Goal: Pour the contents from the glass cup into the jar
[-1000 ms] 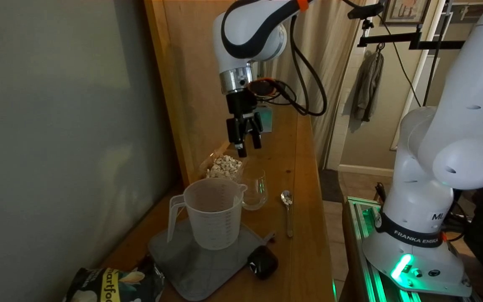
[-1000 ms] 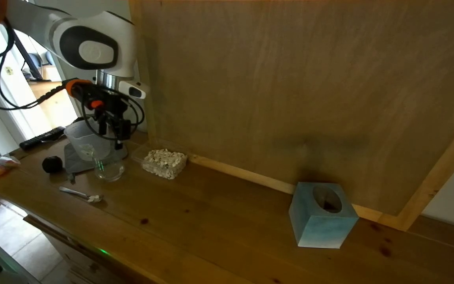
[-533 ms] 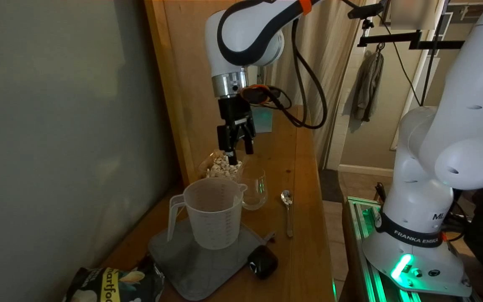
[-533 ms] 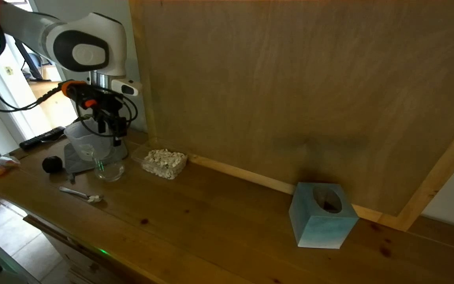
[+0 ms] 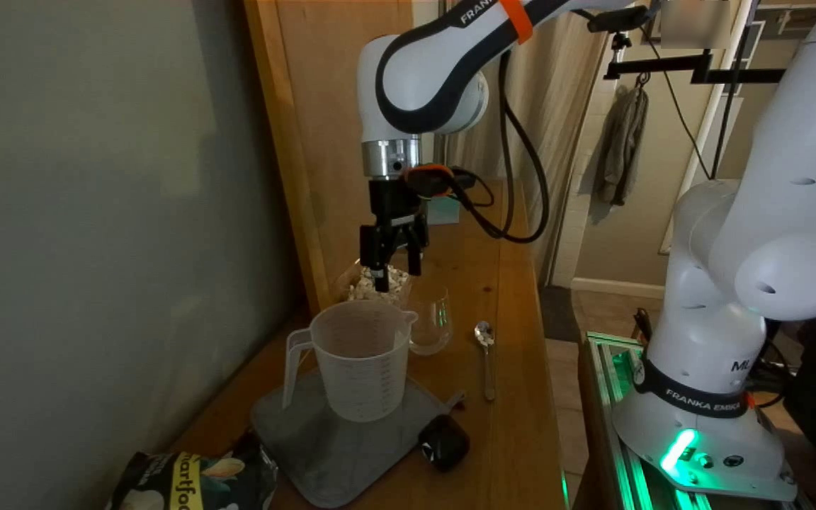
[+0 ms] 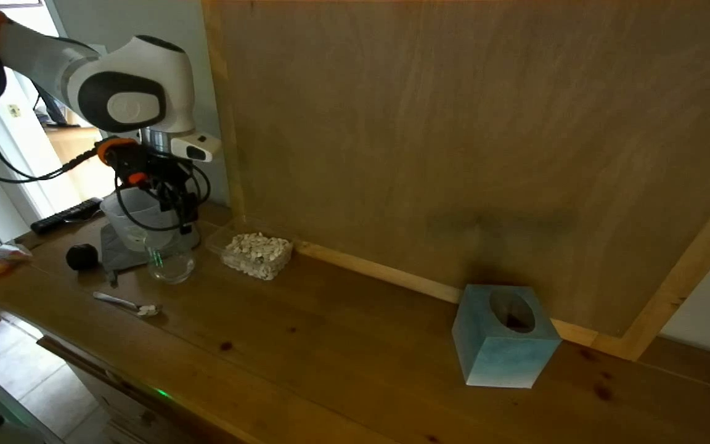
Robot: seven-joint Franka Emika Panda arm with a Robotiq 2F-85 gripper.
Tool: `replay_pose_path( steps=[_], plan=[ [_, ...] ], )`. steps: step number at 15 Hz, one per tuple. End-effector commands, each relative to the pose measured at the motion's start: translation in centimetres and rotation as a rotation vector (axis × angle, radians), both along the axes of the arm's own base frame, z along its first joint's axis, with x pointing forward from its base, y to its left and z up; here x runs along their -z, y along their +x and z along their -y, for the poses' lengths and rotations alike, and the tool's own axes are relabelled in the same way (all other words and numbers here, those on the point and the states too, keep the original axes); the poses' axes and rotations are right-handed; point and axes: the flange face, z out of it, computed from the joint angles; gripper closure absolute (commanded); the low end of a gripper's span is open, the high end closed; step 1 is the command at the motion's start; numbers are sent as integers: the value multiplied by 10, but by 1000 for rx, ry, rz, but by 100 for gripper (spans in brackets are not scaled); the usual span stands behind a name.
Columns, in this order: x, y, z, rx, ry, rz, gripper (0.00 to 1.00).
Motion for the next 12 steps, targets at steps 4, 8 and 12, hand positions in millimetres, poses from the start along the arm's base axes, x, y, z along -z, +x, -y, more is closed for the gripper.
replay_pose_path(
  steps=[4, 8, 12],
  plan=[
    [1, -19, -8, 137, -9, -14, 0],
    [2, -24, -13, 196, -26, -25, 0],
    [2, -26, -11, 233, -48, -26, 0]
  ],
)
